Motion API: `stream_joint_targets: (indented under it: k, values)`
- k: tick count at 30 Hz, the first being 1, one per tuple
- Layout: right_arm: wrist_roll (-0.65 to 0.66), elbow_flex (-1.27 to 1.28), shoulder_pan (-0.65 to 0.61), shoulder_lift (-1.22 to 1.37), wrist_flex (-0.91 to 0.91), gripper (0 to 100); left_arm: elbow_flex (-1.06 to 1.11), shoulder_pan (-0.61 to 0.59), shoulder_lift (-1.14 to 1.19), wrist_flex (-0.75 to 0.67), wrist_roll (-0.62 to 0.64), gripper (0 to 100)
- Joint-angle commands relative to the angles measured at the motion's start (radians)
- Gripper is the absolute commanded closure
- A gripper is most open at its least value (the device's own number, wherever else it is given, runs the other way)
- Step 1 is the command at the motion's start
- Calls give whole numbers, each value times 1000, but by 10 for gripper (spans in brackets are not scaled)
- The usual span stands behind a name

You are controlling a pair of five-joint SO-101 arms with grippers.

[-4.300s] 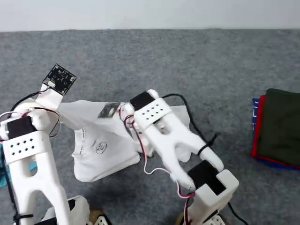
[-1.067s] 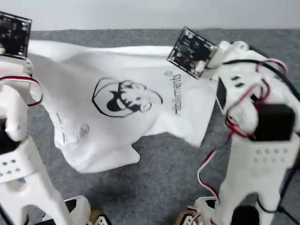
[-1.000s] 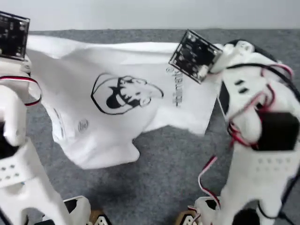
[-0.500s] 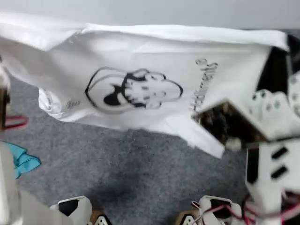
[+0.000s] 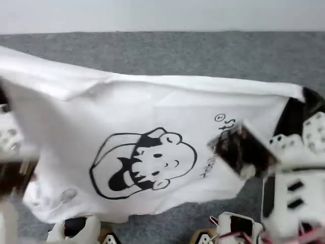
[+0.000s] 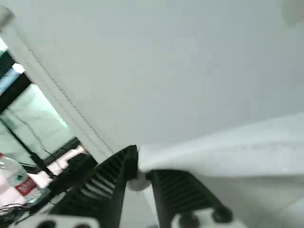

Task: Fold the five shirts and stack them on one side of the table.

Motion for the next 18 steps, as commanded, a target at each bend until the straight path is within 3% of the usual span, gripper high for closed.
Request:
stream_joint_targets:
  k: [1,5,12,18]
  values:
    - [9,164,-1,93,-4,987,217,81,14,26,-69,986]
    - [8,407,-64,145,-102,987,558,115,14,-103,-89,986]
    - [8,743,-84,223,-584,988,1067,115,23,-608,-89,986]
    - [8,802,-79,381,-894,988,1178,107,183,-902,-115,986]
